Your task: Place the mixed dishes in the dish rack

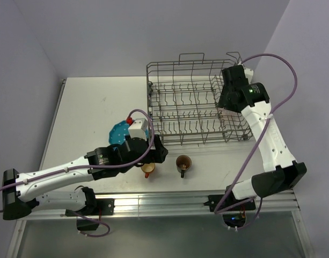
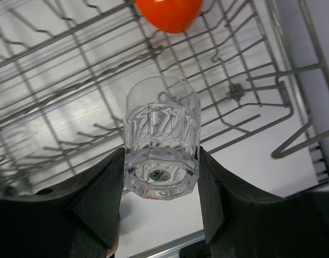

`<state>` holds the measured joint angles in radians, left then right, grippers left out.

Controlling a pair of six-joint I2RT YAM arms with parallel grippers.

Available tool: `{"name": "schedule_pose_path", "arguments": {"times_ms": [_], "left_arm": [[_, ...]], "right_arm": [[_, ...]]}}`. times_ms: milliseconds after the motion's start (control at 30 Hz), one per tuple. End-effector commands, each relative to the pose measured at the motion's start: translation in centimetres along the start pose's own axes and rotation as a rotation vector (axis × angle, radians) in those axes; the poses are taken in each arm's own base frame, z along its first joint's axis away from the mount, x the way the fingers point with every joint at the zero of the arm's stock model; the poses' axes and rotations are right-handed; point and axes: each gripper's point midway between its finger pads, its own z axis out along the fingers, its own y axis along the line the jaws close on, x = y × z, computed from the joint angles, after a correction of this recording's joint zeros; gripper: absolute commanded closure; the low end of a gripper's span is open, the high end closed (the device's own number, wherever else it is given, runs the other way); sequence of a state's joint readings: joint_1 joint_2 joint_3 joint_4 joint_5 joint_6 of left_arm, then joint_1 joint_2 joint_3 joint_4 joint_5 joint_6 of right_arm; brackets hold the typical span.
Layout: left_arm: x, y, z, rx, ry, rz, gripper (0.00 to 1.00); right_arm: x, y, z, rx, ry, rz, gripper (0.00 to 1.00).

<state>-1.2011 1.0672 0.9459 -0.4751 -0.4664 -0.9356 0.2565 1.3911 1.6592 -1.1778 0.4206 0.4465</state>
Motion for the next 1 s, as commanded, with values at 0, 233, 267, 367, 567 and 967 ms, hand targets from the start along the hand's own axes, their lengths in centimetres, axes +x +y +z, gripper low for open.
{"name": "schedule_pose_path", "arguments": {"times_ms": [0, 233, 267, 367, 567, 967], "left_arm": [[-2.0, -2.4, -0.5, 0.083, -0.047, 0.004, 0.02], [-1.5, -1.7, 0.2, 0.074, -0.044, 0.022, 0.01], [-1.5, -1.8, 0.1, 0.077, -0.044, 0.021, 0.01], [-1.6, -1.8, 0.2, 0.084, -0.047, 0.023, 0.01], [-1.4, -1.5, 0.4, 0.085, -0.045, 0.022, 0.01], [-0.4, -2.1, 1.2, 0.104, 0.003, 0.029, 0.01]], "right_arm": [[-0.6, -2.3, 1.3, 0.082, 0.018, -0.022, 1.0], [-0.3, -2.7, 4.5, 0.086, 0.094, -0.011, 1.0], [0.0, -2.6, 4.7, 0.082, 0.11, -0.016, 1.0], [0.6, -1.8, 5.7, 0.064, 0.151, -0.022, 1.0], [2.0, -1.5, 7.0, 0.057, 0.189, -0.031, 1.0], [5.0, -0.5, 9.6, 0.044, 0.288, -0.042, 1.0]]}}
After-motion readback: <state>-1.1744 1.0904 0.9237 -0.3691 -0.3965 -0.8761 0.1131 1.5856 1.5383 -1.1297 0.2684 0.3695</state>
